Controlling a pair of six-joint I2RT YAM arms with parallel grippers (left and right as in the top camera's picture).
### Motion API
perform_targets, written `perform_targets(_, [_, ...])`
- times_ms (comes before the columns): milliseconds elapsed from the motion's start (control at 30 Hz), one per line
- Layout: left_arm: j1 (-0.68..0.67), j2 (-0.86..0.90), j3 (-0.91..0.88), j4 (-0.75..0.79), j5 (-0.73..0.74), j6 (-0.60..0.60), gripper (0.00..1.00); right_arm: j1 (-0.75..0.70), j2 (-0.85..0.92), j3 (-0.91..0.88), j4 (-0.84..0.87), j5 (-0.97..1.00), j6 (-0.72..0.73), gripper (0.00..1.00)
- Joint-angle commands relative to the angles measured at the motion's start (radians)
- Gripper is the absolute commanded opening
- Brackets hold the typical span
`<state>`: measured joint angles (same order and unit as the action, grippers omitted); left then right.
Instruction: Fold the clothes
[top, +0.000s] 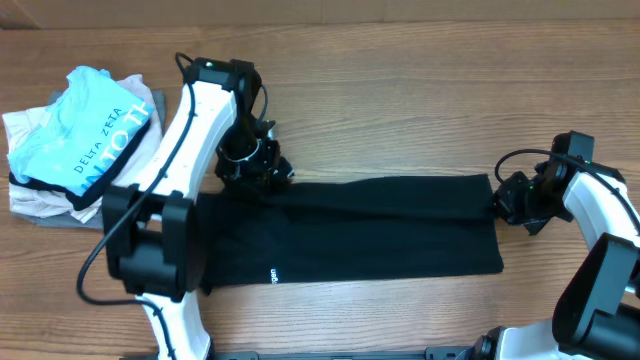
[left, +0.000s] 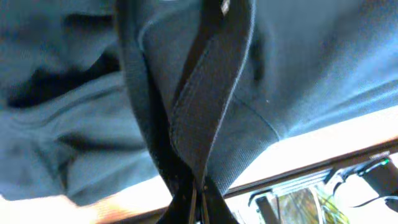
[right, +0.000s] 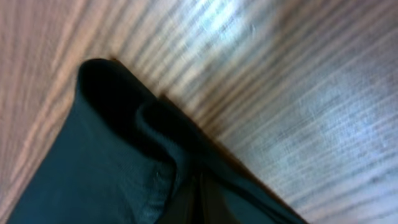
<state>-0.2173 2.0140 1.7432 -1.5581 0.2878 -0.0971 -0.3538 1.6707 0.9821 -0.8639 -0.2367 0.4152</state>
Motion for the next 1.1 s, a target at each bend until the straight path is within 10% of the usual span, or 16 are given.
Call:
perform_targets(0, [-0.008,-0.078,0.019,-0.036,-0.081,0.014,0.04,-0.004,-0.034,0.027,-0.021,-0.008,0.003,0.04])
perform_targets(867, [-0.073,-0.088,-0.228,0.054,-0.165,-0.038,0.05,-0.010,-0.034,-0.015,-0.276,0.235,0.083,0.04])
perform_targets(1067, [-0.072,-0.088,-0.228,0.059,-0.165,-0.038,0.22,-0.010,-0.034,-0.021,-0.267,0.207,0.083,0.55])
